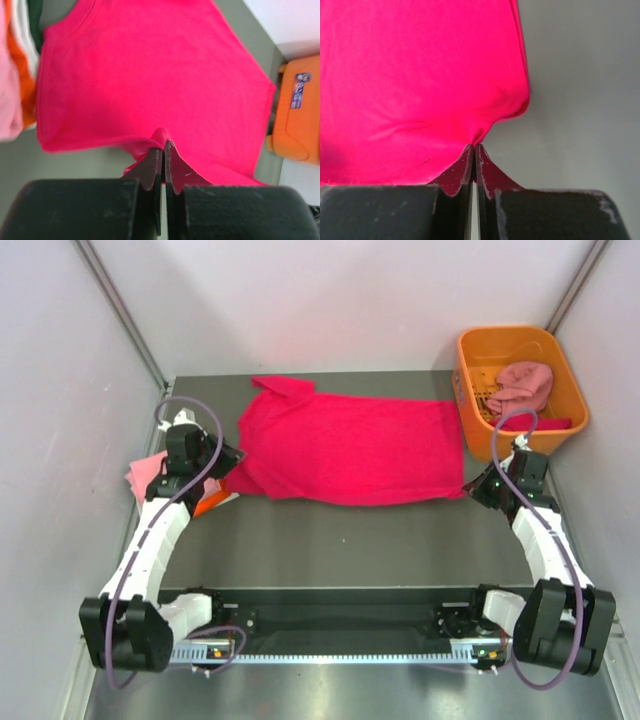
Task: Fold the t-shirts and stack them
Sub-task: Fold the tshirt
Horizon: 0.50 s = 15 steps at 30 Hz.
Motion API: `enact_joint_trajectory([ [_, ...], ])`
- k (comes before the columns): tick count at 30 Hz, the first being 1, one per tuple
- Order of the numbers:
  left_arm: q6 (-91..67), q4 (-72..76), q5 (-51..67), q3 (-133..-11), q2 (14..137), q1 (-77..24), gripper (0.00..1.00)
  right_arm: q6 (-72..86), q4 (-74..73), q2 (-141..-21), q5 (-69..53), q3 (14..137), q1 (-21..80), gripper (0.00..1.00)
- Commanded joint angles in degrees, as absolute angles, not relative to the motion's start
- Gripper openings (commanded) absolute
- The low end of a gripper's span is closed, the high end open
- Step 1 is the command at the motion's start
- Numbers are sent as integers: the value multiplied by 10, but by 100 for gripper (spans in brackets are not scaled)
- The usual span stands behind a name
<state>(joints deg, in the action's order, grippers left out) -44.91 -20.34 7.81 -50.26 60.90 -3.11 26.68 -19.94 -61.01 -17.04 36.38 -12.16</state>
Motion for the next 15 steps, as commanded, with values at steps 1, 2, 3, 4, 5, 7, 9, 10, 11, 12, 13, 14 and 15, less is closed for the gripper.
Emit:
enact_joint_trajectory([
  [1, -451, -127, 69, -550, 652, -32, 0, 274, -151, -640, -147, 402, -122, 0],
  [2, -451, -125, 67, -559, 665, -32, 0, 275, -142, -647, -146, 405, -121, 0],
  [3, -453, -121, 62, -576, 691, -32, 0, 279, -138, -654, -145, 410, -120, 0],
  [4, -454, -119, 58, -585, 703, -32, 0, 281, -134, -667, -143, 412, -120, 0],
  [5, -454, -114, 55, -594, 716, -32, 0, 283, -126, -673, -141, 416, -118, 0],
  [7, -456, -98, 54, -620, 750, -32, 0, 289, -117, -690, -130, 424, -116, 0],
  [9, -461, -92, 59, -648, 785, -32, 0, 297, -105, -701, -123, 431, -113, 0],
  [10, -461, -92, 61, -657, 795, -32, 0, 299, -99, -711, -122, 432, -113, 0],
  [11, -462, -91, 65, -673, 815, -32, 0, 305, -91, -715, -120, 435, -113, 0],
  [12, -464, -89, 66, -679, 823, -32, 0, 307, -86, -719, -117, 437, -113, 0],
  [13, -466, -86, 70, -684, 830, -32, 0, 309, -83, -723, -110, 437, -112, 0],
  [14, -468, -75, 73, -687, 836, -32, 0, 312, -75, -727, -106, 439, -112, 0],
  [15, -471, -67, 75, -692, 846, -32, 0, 315, -73, -729, -101, 443, -111, 0],
])
